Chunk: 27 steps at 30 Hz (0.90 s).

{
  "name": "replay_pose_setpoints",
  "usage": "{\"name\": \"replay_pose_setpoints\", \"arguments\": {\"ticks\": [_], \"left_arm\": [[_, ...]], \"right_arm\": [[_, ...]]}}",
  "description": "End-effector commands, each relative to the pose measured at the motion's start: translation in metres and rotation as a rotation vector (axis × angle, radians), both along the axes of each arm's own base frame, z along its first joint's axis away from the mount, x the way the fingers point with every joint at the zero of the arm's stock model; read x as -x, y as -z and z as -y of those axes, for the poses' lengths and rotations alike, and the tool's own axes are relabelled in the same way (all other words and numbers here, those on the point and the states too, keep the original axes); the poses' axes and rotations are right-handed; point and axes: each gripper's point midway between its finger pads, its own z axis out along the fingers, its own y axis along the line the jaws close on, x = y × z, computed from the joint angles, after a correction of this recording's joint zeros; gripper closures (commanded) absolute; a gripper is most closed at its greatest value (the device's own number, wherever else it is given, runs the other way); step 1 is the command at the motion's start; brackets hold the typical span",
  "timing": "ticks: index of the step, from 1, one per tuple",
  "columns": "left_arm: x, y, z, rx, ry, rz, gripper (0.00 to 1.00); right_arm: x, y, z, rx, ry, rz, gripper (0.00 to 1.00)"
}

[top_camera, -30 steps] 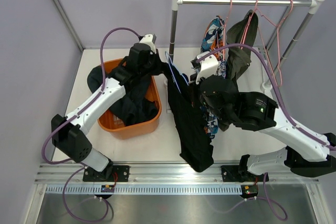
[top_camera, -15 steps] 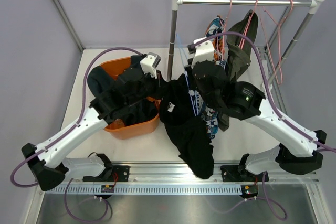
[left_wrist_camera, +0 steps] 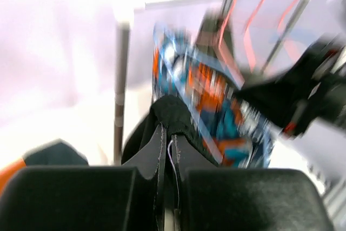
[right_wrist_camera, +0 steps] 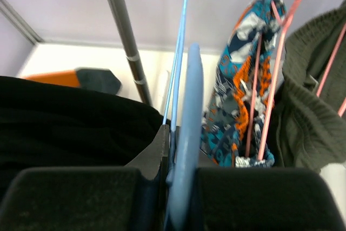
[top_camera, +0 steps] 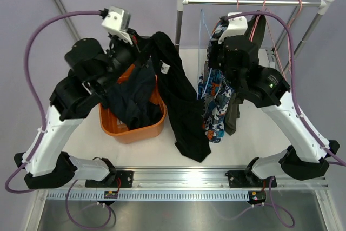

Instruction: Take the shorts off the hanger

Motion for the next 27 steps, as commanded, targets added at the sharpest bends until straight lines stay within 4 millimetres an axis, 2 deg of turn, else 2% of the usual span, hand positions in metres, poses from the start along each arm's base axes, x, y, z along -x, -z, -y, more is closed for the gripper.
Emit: {"name": "replay_pose_setpoints", "arguments": {"ticks": [1,3,5,6,8,12,15,16,21,22,24,25,26,27], "left_arm": [[-0.004,-0.043,-0.014,0.019,-0.063,0.123,0.99],[-0.013,-0.033,-0.008,-0.012,-0.072,0.113,1.0],[-0.024,-0.024,-0.009,-0.042,-0.12,0.117,1.0],[-0.025,-0.025,-0.01,-0.043,-0.129,0.129,1.0],[-0.03,-0.028,-0.012,-0.048,-0.149,0.152,1.0],[-0.027,-0.019,0.006,-0.061,-0.063,0.139,1.0],[-0.02,0.013,0.032,-0.072,0.061,0.084,1.0],[-0.016,0.031,0.046,-0.082,0.13,0.06,1.0],[0.006,0.05,0.065,-0.063,0.286,0.039,1.0],[0.005,0.054,0.063,-0.075,0.276,0.029,1.0],[-0.001,0.046,0.054,-0.085,0.222,0.043,1.0],[-0.01,0.044,0.041,-0.097,0.135,0.044,1.0],[-0.014,0.039,0.034,-0.113,0.097,0.064,1.0],[-0.014,0.023,0.025,-0.1,0.061,0.094,1.0]], "right_arm": [[0.007,-0.06,0.004,-0.114,-0.044,0.121,1.0],[0.008,-0.073,0.006,-0.12,-0.046,0.144,1.0],[0.005,-0.085,0.01,-0.119,-0.024,0.168,1.0],[0.006,-0.093,0.012,-0.129,-0.019,0.185,1.0],[0.001,-0.095,0.014,-0.119,0.009,0.193,1.0],[0.0,-0.117,0.024,-0.155,0.04,0.25,1.0],[-0.001,-0.127,0.022,-0.168,0.035,0.276,1.0],[-0.004,-0.127,0.02,-0.169,0.033,0.28,1.0],[-0.014,-0.111,0.012,-0.137,0.038,0.258,1.0],[-0.015,-0.108,0.01,-0.135,0.033,0.249,1.0],[-0.014,-0.102,0.005,-0.142,0.012,0.228,1.0],[-0.012,-0.097,0.004,-0.135,0.0,0.212,1.0],[-0.01,-0.094,0.001,-0.14,-0.016,0.2,1.0],[-0.009,-0.089,-0.001,-0.137,-0.028,0.184,1.0]]}}
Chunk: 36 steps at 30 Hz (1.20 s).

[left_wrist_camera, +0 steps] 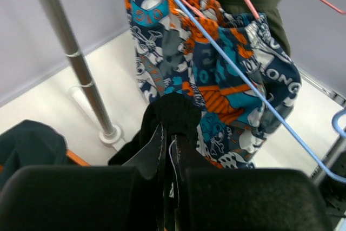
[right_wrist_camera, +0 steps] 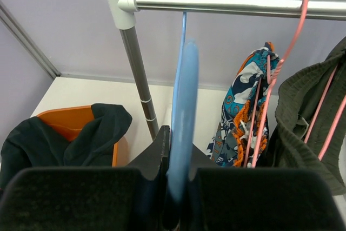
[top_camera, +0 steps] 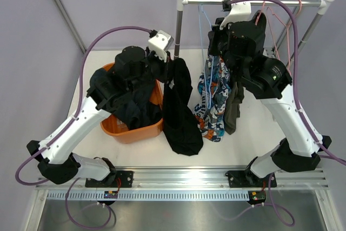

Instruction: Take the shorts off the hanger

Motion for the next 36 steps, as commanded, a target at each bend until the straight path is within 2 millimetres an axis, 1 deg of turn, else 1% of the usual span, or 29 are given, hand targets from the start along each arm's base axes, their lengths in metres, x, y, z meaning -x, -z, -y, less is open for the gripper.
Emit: {"name": "replay_pose_setpoints", "arguments": {"ticks": [1,2,3,5,6,8,9,11,12,14,15,17,18,21,23,26,27,28,30,31,33,34,35,36], "left_arm": [[-0.005,-0.093,-0.042,0.137,-0.163,0.217,1.0],[-0.007,-0.104,-0.051,0.12,-0.198,0.261,1.0],[-0.009,-0.129,-0.069,0.153,-0.275,0.311,1.0],[-0.008,-0.16,-0.089,0.158,-0.344,0.406,0.97],[-0.003,-0.193,-0.107,0.224,-0.402,0.477,0.93],[0.008,-0.229,-0.13,0.249,-0.45,0.593,0.93],[0.021,-0.259,-0.145,0.321,-0.472,0.668,0.93],[0.033,-0.285,-0.165,0.331,-0.513,0.77,0.96],[0.042,-0.303,-0.176,0.385,-0.539,0.823,0.97],[0.053,-0.318,-0.19,0.395,-0.57,0.901,0.98],[0.059,-0.327,-0.196,0.427,-0.586,0.936,0.99],[0.06,-0.329,-0.197,0.405,-0.595,0.974,1.0],[0.062,-0.334,-0.201,0.426,-0.612,0.992,1.0],[0.061,-0.333,-0.202,0.416,-0.633,1.013,1.0],[0.059,-0.331,-0.202,0.406,-0.644,1.016,1.0],[0.053,-0.321,-0.198,0.395,-0.648,1.001,1.0],[0.046,-0.311,-0.19,0.372,-0.635,0.983,1.0],[0.045,-0.307,-0.191,0.368,-0.636,0.971,1.0],[0.036,-0.291,-0.184,0.373,-0.623,0.922,1.0],[0.027,-0.271,-0.174,0.358,-0.604,0.881,1.0],[0.014,-0.244,-0.165,0.332,-0.603,0.818,1.0],[-0.001,-0.215,-0.158,0.284,-0.625,0.758,1.0],[-0.004,-0.202,-0.16,0.322,-0.635,0.703,1.0],[-0.011,-0.181,-0.158,0.302,-0.641,0.646,1.0]], "right_arm": [[0.007,-0.017,0.003,-0.075,-0.026,0.039,1.0],[0.011,-0.015,0.001,-0.089,-0.052,0.026,1.0],[0.016,-0.007,0.001,-0.085,-0.069,0.006,1.0],[0.022,0.001,-0.003,-0.097,-0.106,-0.02,1.0],[0.026,0.012,-0.002,-0.089,-0.115,-0.04,1.0],[0.03,0.023,-0.004,-0.094,-0.134,-0.065,1.0],[0.032,0.032,-0.002,-0.086,-0.135,-0.081,1.0],[0.035,0.04,-0.001,-0.085,-0.136,-0.097,1.0],[0.035,0.051,-0.002,-0.07,-0.136,-0.116,1.0],[0.038,0.054,-0.001,-0.079,-0.142,-0.123,1.0],[0.039,0.059,-0.001,-0.074,-0.145,-0.132,1.0],[0.04,0.064,-0.004,-0.076,-0.157,-0.141,1.0],[0.04,0.067,-0.003,-0.072,-0.157,-0.148,1.0],[0.04,0.073,-0.005,-0.065,-0.161,-0.155,1.0],[0.039,0.075,-0.005,-0.061,-0.159,-0.157,1.0],[0.038,0.079,-0.006,-0.054,-0.159,-0.163,1.0],[0.038,0.079,-0.007,-0.054,-0.159,-0.163,1.0],[0.038,0.08,-0.007,-0.051,-0.16,-0.164,1.0],[0.036,0.083,-0.009,-0.049,-0.161,-0.17,1.0],[0.036,0.082,-0.009,-0.053,-0.163,-0.168,1.0],[0.036,0.085,-0.011,-0.052,-0.168,-0.173,1.0],[0.036,0.085,-0.011,-0.054,-0.167,-0.171,1.0],[0.035,0.086,-0.011,-0.053,-0.165,-0.171,1.0],[0.036,0.087,-0.011,-0.052,-0.168,-0.173,1.0]]}}
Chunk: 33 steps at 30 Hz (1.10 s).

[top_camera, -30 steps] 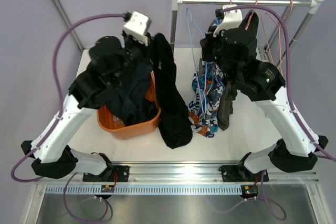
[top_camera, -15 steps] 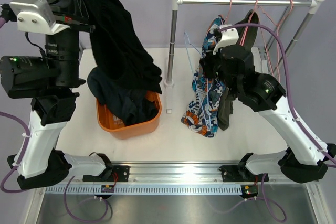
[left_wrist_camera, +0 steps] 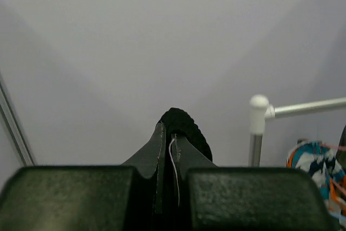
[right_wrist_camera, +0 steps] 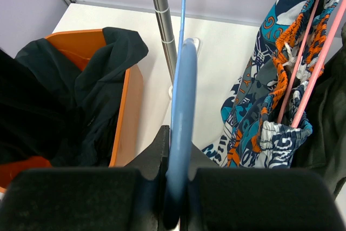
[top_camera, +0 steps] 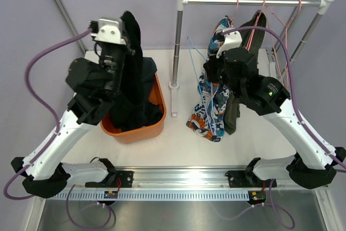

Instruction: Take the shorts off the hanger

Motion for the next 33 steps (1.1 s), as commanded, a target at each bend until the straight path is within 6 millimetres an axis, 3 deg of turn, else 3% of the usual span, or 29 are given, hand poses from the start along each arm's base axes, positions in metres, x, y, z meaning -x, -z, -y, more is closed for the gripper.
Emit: {"name": "replay_pose_setpoints", "arguments": {"ticks": [1,2,3,4,5,7,8,10,12,15,17,18,21,22,24,25,29,33], "left_arm": [[-0.01,0.038,-0.02,0.179,-0.032,-0.117,1.0],[-0.015,0.064,-0.017,0.277,0.006,-0.199,1.0],[-0.021,0.099,-0.017,0.264,-0.003,-0.313,1.0],[-0.028,0.122,-0.027,0.316,-0.024,-0.375,1.0],[-0.035,0.163,-0.022,0.393,-0.009,-0.482,1.0],[-0.035,0.215,-0.029,0.432,-0.003,-0.624,1.0],[-0.034,0.264,-0.032,0.411,-0.04,-0.741,1.0],[-0.03,0.301,-0.037,0.453,-0.021,-0.832,1.0],[-0.019,0.35,-0.044,0.477,-0.018,-0.964,1.0],[-0.002,0.395,-0.042,0.562,0.047,-1.082,0.92],[0.004,0.402,-0.035,0.585,0.116,-1.092,0.79],[0.01,0.406,-0.029,0.576,0.159,-1.115,0.49],[0.019,0.4,-0.023,0.529,0.213,-1.12,0.03],[0.018,0.384,-0.023,0.488,0.233,-1.087,0.01],[0.023,0.372,-0.024,0.437,0.246,-1.081,0.01],[0.023,0.352,-0.024,0.39,0.264,-1.035,0.01],[0.033,0.326,-0.026,0.3,0.291,-0.995,0.01],[0.043,0.317,-0.026,0.241,0.326,-0.968,0.01]], "right_arm": [[0.0,-0.014,-0.001,-0.057,-0.008,0.037,1.0],[0.0,-0.012,-0.002,-0.054,-0.009,0.033,1.0],[0.0,-0.011,-0.001,-0.049,-0.008,0.03,1.0],[0.0,-0.01,-0.001,-0.048,-0.009,0.028,1.0],[0.001,-0.009,-0.002,-0.046,-0.015,0.025,1.0],[0.0,-0.007,-0.002,-0.042,-0.017,0.021,1.0],[0.001,-0.007,-0.003,-0.042,-0.02,0.021,1.0],[0.0,-0.003,-0.003,-0.03,-0.021,0.012,1.0],[-0.002,-0.002,-0.005,-0.018,-0.017,0.004,1.0],[-0.008,-0.004,-0.007,-0.005,-0.006,0.002,1.0],[-0.01,-0.011,-0.006,-0.01,0.008,0.015,1.0],[-0.013,-0.009,-0.007,0.002,0.011,0.01,1.0],[-0.02,-0.015,-0.008,0.028,0.034,0.021,1.0],[-0.023,-0.018,-0.004,0.04,0.048,0.03,1.0],[-0.027,-0.026,-0.004,0.045,0.064,0.051,1.0],[-0.03,-0.028,-0.003,0.057,0.064,0.062,1.0],[-0.049,-0.039,0.008,0.05,0.092,0.064,1.0],[-0.064,-0.047,0.009,0.057,0.066,0.074,1.0]]}}
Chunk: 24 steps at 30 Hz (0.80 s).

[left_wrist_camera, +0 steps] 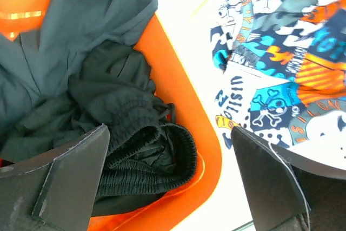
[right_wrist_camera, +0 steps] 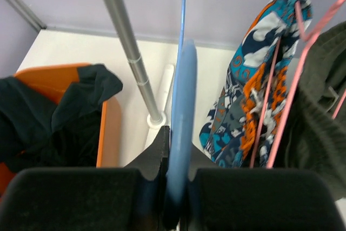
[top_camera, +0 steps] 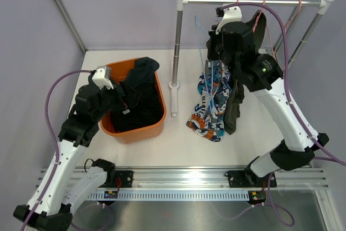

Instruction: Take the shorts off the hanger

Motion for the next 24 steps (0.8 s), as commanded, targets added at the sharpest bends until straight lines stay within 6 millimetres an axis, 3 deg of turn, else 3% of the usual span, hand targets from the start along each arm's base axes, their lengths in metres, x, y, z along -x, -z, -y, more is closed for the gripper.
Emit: {"name": "replay_pose_setpoints", "arguments": {"ticks": [1,5,13,18,19,20,24], "left_arm": [[0.015,-0.015,0.003,-0.055,0.097,0.063,0.01],[0.026,-0.008,0.0,-0.089,0.123,0.064,0.01],[0.037,0.006,-0.009,-0.109,0.102,0.086,0.01],[0.04,0.008,-0.012,-0.113,0.097,0.097,0.01],[0.04,0.012,-0.012,-0.114,0.096,0.092,0.01],[0.041,0.011,-0.014,-0.116,0.089,0.1,0.01],[0.042,0.018,-0.016,-0.125,0.078,0.095,0.01]], "right_arm": [[-0.011,-0.021,0.0,0.014,-0.054,0.052,1.0],[-0.029,-0.03,-0.004,0.055,-0.124,0.095,1.0],[-0.056,-0.05,0.009,0.071,-0.179,0.145,1.0],[-0.069,-0.041,-0.01,0.14,-0.278,0.159,1.0],[-0.069,-0.046,-0.009,0.144,-0.278,0.171,1.0],[-0.075,-0.036,-0.013,0.16,-0.284,0.148,1.0],[-0.086,-0.029,-0.013,0.182,-0.266,0.14,1.0]]}}
